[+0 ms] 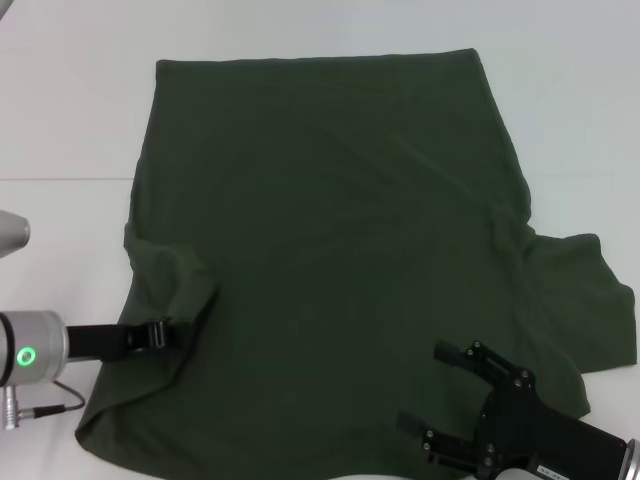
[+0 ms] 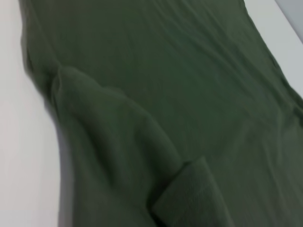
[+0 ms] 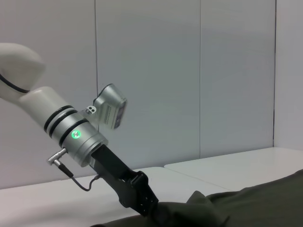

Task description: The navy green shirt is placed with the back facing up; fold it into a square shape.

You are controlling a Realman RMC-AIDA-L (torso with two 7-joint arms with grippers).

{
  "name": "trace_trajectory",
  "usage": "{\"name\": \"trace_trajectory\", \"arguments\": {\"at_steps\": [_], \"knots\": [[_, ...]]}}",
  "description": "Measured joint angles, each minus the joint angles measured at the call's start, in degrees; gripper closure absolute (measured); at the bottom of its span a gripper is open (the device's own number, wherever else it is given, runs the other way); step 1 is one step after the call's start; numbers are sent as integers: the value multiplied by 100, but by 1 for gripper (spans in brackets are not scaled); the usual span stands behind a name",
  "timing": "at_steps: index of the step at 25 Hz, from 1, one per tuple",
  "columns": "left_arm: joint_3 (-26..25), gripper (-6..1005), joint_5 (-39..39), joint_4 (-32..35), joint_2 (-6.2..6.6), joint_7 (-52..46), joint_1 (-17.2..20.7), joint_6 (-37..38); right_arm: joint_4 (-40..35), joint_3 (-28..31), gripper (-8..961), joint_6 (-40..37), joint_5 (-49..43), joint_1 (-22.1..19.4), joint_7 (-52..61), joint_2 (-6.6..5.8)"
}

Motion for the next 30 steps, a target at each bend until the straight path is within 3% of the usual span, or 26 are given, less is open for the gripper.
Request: {"name": "trace_trajectory", "arguments": {"at_steps": [12, 18, 22, 24, 30], "knots": [[-70, 972, -398, -26, 60, 271, 157, 423, 0, 6, 12, 20, 0, 20, 0, 0], [-103, 777, -485, -101, 129, 431, 213, 476, 0, 6, 12, 1, 0, 4, 0, 0], [-132, 549, -542, -109, 142, 501, 234, 630, 0, 6, 11, 3, 0, 5, 0, 0], [-134, 496, -675, -156, 169, 543, 240, 806, 0, 6, 11, 3, 0, 6, 3, 0], [-141, 336, -1442, -657, 436, 887, 247, 1330, 0, 6, 11, 4, 0, 9, 15, 0]]}}
